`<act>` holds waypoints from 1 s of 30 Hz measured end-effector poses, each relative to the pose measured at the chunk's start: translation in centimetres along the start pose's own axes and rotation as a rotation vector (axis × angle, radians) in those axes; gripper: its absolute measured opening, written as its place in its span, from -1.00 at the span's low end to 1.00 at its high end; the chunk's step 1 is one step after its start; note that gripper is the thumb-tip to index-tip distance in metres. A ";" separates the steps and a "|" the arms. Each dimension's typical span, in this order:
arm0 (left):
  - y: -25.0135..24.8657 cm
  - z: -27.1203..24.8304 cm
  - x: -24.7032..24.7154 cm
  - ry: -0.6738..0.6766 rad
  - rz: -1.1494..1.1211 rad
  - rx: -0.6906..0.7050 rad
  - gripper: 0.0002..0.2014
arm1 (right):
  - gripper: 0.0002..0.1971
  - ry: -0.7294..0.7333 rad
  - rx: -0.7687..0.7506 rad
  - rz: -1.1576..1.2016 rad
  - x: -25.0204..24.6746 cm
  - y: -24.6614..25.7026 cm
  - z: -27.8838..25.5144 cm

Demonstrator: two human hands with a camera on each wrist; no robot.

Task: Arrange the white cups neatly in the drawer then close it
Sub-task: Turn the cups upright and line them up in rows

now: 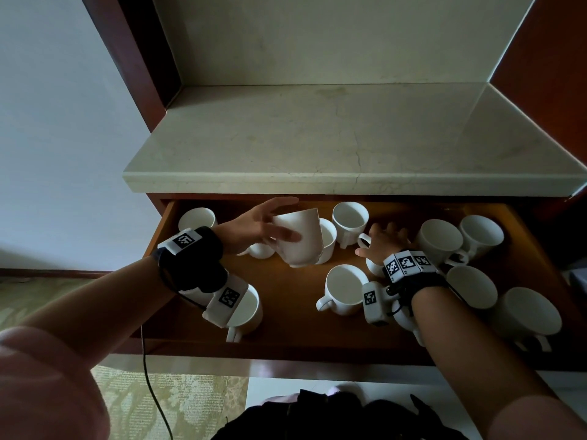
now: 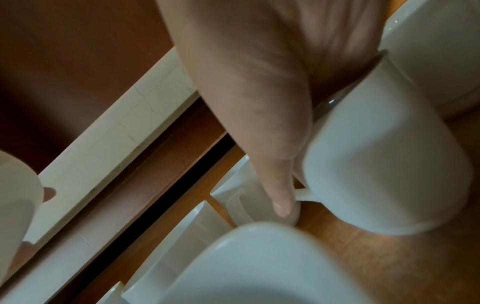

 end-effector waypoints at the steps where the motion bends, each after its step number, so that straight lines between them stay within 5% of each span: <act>1: 0.0 0.1 0.0 0.002 0.044 0.012 -0.21 | -0.27 -0.002 -0.001 -0.001 0.0 0.0 0.0; 11: 0.2 1.7 1.0 0.008 0.797 0.099 -0.07 | -0.27 -0.021 -0.008 0.011 0.1 -0.1 -0.1; 30: -0.1 2.0 4.4 0.189 1.243 0.088 0.02 | -0.33 -0.015 -0.014 0.024 -0.1 -0.1 -0.3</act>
Point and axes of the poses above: each hand's wrist, its own z-axis towards the middle knuckle, its own x-axis out of the palm, y = z × x, the point moved 1 cm from there along z, towards the middle knuckle, and after that the axes turned 15 degrees about z, right-handed, at the moved point
